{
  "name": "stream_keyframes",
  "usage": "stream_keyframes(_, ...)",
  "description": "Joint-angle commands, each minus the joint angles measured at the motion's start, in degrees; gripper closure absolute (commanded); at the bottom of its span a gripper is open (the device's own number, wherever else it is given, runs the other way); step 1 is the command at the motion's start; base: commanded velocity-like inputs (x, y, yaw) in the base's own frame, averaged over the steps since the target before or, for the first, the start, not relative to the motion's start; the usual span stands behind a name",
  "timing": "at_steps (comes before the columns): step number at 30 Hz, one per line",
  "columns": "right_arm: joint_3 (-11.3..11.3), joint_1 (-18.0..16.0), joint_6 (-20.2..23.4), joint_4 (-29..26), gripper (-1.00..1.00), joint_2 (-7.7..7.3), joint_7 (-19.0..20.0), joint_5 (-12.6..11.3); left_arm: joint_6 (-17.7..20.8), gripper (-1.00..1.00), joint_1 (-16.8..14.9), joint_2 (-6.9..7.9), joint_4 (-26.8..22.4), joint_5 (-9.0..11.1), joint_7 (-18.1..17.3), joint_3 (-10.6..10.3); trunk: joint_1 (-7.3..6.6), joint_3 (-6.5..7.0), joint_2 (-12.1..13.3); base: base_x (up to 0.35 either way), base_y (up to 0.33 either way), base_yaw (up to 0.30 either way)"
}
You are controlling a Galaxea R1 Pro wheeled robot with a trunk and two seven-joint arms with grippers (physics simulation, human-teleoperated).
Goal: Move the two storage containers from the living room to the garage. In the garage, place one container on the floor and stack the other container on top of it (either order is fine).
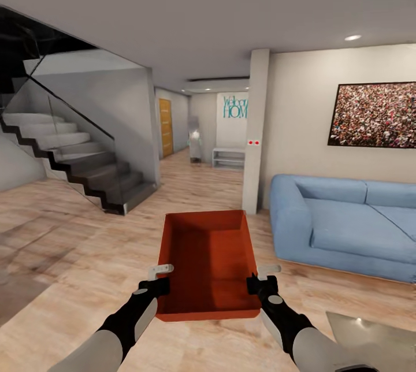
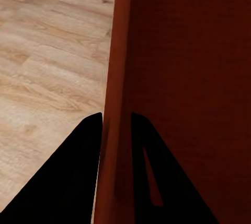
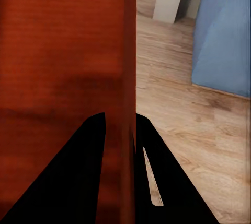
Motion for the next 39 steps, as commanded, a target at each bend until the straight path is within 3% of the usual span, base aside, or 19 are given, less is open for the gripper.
stream_keyframes(1,-0.8,-0.1,0.1,0.1,1.0,0.0,0.2,-2.1,-2.6,1.0,0.0,0.64,-0.3,-0.6,4.3,2.5,0.05,-0.09,-0.1,0.322,0.075,-0.202)
stream_keyframes(39,-0.8,-0.1,0.1,0.1,1.0,-0.06,0.2,-1.8,-2.6,1.0,0.0,0.64,-0.5,-0.6,4.4,2.5,0.05,-0.09,-0.1,0.322,0.075,-0.008)
